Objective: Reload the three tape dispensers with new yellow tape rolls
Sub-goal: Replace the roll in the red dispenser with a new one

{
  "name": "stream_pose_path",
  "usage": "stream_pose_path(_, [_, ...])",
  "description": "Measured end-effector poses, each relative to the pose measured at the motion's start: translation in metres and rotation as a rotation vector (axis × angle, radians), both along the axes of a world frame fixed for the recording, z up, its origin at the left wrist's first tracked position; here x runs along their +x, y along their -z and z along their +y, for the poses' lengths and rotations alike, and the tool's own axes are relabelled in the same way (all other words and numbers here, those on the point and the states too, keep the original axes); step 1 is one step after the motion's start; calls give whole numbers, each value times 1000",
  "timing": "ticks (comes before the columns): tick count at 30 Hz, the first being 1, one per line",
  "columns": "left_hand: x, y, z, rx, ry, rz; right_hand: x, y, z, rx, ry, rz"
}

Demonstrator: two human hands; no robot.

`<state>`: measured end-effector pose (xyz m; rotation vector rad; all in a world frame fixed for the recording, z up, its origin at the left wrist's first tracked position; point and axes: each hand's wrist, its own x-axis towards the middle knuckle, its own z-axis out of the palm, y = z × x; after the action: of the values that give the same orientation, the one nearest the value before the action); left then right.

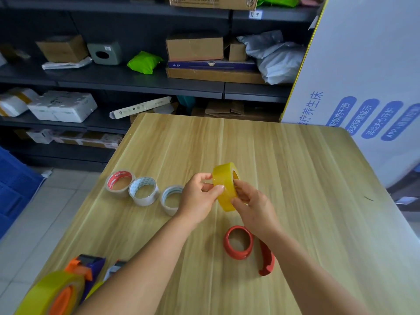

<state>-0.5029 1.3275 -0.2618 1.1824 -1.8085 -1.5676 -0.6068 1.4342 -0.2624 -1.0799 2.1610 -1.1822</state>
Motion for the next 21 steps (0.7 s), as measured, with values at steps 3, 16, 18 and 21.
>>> stream_pose_path(3, [2, -5, -3, -82, 69, -50, 0, -4, 0, -35, -14, -92])
stream_pose_path(16, [14, -16, -12, -413, 519, -201, -14, -27, -4, -1, -115, -197])
stream_pose_path(18, [18, -11, -13, -316, 465, -138, -15, -25, -2, 17, -121, -210])
stream_pose_path(21, [26, -3, -12, -178, 358, -32, -19, -22, 8, 43, -155, -306])
